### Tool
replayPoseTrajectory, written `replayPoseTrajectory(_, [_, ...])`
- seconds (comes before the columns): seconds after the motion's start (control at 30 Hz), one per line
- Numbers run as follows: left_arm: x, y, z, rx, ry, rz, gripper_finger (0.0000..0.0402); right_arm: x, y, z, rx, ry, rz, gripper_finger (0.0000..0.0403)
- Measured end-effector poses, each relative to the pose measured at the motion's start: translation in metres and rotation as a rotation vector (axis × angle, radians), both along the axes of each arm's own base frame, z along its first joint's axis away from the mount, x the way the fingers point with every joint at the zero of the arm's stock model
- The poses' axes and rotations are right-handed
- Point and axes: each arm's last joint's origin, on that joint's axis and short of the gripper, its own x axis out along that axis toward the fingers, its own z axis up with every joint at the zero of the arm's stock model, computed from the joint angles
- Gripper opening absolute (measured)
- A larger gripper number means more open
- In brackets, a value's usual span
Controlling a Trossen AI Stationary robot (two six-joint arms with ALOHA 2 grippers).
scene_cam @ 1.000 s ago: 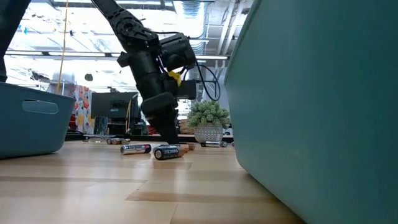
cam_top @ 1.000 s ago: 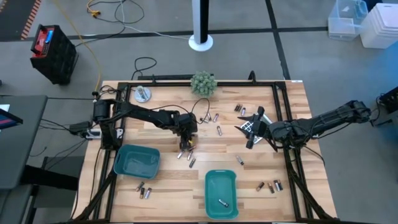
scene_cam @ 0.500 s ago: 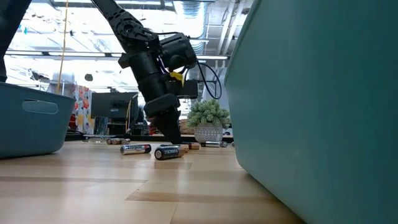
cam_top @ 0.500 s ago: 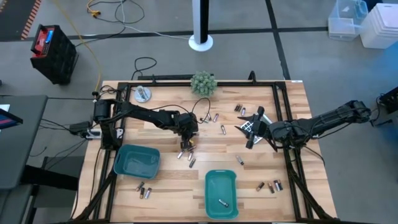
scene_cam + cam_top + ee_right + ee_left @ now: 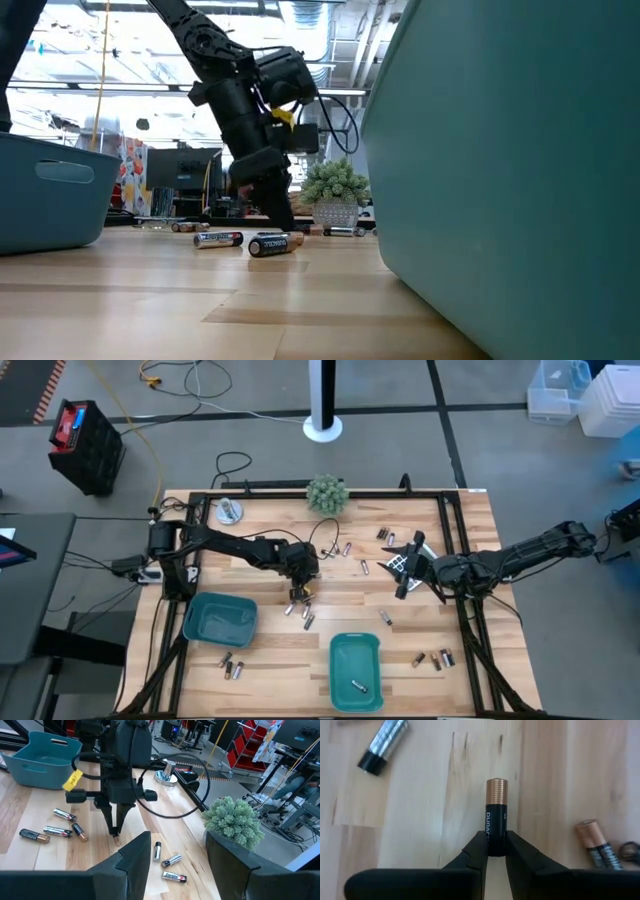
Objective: Sort batteries
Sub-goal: Put the black battery into the blue bin
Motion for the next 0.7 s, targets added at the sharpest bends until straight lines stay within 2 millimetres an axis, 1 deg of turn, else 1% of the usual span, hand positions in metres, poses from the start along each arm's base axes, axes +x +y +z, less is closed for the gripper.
replayPoseTrajectory(0.2, [-0.004, -0.001, 0.025, 0.013, -0.072, -0.053, 0.0038, 0.0, 0.0, 0.0, 0.0, 0.0, 0.0, 0.0205])
replayPoseTrajectory(0.33, [-0.014, -0.006, 0.051, 0.024, -0.116, -0.107, 0.0038, 0.0, 0.0, 0.0, 0.0, 0.0, 0.0, 0.0205])
replayPoseTrajectory(0.47, [-0.034, -0.018, 0.079, 0.04, -0.112, -0.177, 0.0038, 0.0, 0.0, 0.0, 0.0, 0.0, 0.0, 0.0205])
replayPoseTrajectory(0.7, [-0.086, -0.05, 0.125, -0.011, -0.091, -0.223, 0.0038, 0.0, 0.0, 0.0, 0.003, -0.005, 0.0, 0.0205])
